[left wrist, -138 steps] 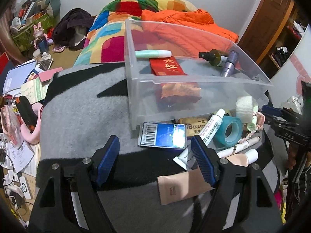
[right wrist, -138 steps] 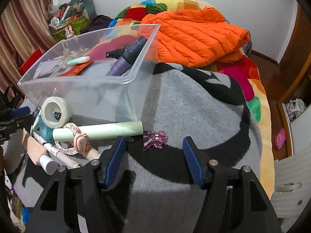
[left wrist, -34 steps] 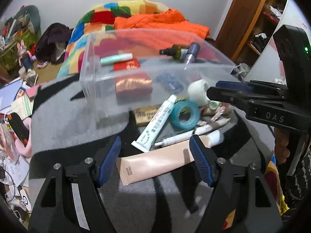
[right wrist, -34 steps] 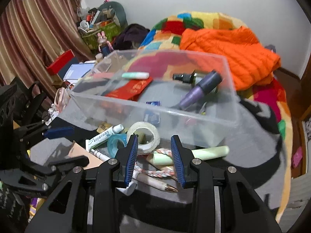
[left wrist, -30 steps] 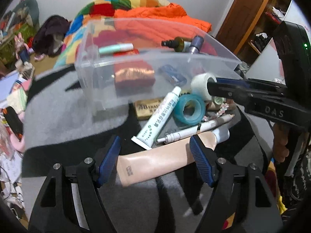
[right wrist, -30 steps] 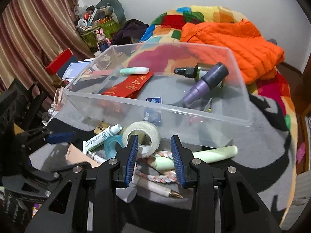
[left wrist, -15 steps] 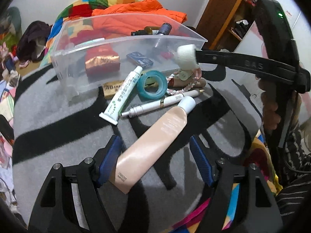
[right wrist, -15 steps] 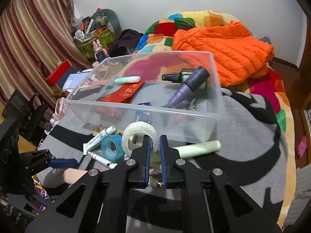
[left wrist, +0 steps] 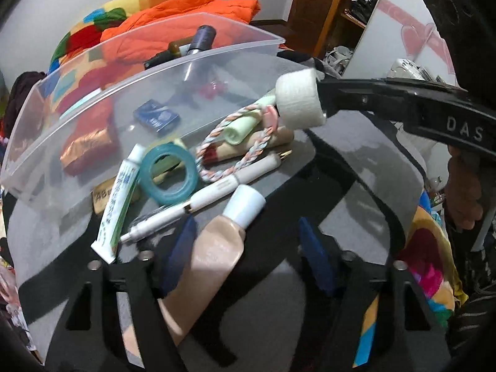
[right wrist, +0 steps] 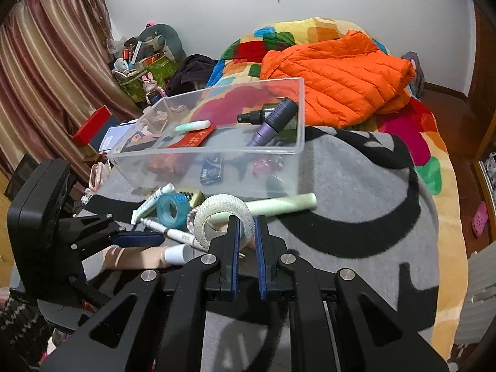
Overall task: Organize objects
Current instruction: 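Grasp the beige tube with the left tool while the right tool grasps the white tape roll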
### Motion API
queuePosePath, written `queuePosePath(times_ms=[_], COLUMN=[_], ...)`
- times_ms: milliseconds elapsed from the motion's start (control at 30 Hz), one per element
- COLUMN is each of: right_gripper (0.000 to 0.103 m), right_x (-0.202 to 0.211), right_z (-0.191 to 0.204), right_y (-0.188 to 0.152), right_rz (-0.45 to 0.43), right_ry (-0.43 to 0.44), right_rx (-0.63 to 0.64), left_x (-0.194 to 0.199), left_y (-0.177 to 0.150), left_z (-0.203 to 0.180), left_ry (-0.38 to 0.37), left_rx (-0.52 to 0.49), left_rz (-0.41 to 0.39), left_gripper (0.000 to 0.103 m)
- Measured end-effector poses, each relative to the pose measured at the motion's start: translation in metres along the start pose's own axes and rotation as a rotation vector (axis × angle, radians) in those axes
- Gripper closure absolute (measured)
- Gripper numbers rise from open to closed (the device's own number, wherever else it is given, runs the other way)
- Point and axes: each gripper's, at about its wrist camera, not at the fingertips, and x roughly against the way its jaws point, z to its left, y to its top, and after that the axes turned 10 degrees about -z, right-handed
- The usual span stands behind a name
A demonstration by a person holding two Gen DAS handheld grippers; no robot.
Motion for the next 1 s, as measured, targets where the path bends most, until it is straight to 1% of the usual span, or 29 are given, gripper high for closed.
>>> queuePosePath(times_ms=[33,67,100,167,333,433,733,1000], right_gripper=[0.094,0.094,0.094,0.094,0.094,0.094,0.094,0.094], right_x=[0.002,0.003,0.004,0.007,0.014,0.017,0.026,0.029], right_z=[-0.001,-0.003,-0.004,-0.004,-0.002,0.001,0.007,0.014], right_y=[-0.001,-0.002,-0.002,-0.003,-0.002,0.000,0.016,0.036], right_rz=[-0.001,-0.003,-0.006,-0.011,-0.029,-0.042,-0.096,-0.144], right_ry=[0.001,0.002,0.002,0.003,0.013,0.013,0.031,0.043], right_rx=[-0.005,-0.008,-0.011,-0.014,-0.017,-0.011,-0.035,-0.039], left_x=[0.000,0.001,0.001,0.003,0.014,0.028,0.091,0.139], left_y=[0.001,0.001,0.001,0.001,-0.008,-0.014,-0.004,0.012], left_z=[-0.001,-0.002,-0.002,0.000,0.004,0.008,0.035,0.050], left_ry=[0.002,0.009,0.015,0.015,0.043,0.069,0.110,0.155], left_rx=[-0.006,-0.014,-0.017,-0.002,0.028,0.057,0.186,0.227], left_rz=[-0.002,-0.006,-0.007,-0.008,-0.032,-0.065,-0.261,-0.408], left_gripper=[0.049,0.062,0.071,0.081,0.083,0.083,0.084,0.084])
